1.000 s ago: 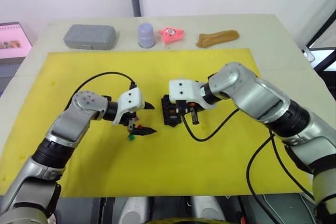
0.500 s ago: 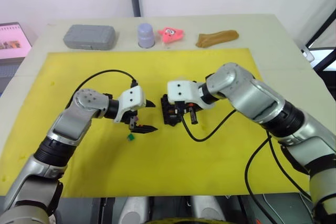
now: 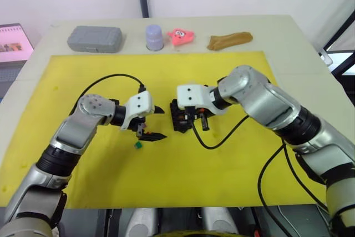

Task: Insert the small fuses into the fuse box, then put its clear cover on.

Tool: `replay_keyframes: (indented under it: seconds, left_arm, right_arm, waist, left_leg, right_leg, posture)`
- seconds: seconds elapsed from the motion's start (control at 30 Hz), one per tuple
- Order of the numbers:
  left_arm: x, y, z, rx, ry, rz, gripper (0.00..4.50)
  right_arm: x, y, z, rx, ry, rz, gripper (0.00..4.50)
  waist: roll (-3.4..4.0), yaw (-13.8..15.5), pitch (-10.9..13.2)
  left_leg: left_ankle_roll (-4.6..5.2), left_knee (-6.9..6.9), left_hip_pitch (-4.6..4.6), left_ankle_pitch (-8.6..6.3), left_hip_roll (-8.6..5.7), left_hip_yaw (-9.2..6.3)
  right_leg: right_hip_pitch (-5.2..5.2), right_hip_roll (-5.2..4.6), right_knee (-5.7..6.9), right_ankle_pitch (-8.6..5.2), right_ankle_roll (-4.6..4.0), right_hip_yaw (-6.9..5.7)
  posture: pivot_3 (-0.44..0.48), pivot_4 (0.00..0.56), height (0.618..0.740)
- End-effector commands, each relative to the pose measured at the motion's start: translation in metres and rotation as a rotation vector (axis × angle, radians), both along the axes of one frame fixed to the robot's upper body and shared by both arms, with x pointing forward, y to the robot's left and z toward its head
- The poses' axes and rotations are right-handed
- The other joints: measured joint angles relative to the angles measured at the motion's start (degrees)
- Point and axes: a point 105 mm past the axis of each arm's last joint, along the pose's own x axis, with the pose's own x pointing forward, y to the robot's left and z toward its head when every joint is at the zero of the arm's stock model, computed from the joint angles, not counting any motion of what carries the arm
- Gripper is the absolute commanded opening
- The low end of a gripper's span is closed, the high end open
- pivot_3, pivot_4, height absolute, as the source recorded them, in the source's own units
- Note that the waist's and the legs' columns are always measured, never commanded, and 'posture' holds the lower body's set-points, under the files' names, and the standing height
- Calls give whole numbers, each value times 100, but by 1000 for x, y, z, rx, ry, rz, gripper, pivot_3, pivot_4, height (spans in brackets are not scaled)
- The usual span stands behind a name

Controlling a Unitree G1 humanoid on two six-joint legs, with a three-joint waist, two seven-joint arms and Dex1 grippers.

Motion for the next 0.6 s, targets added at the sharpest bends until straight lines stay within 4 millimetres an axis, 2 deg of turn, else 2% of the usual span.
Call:
replay_keyframes:
  seconds: [0.03, 0.37, 0.6]
  left_arm:
    - [-3, -6, 5, -4, -37, -28, 4422]
    - [-4, -6, 3, -5, -39, -30, 4422]
    - [-4, -6, 4, -6, -42, -25, 4422]
  right_arm:
    - [-1, 6, 21, 28, -62, 30, 0]
    - [2, 8, 25, 25, -75, 39, 0]
    - [1, 8, 17, 0, -66, 55, 0]
  waist:
    - [0, -1, 0]
    - [0, -5, 0]
    - [0, -5, 0]
  left_leg:
    - [0, 0, 0, 0, 0, 0]
    - [0, 0, 0, 0, 0, 0]
    - [0, 0, 0, 0, 0, 0]
  right_leg:
    - [0, 0, 0, 0, 0, 0]
    - [0, 0, 0, 0, 0, 0]
    - [0, -1, 0, 0, 0, 0]
  posture:
    - [0, 150, 740]
    - [0, 150, 740]
    - [0, 150, 740]
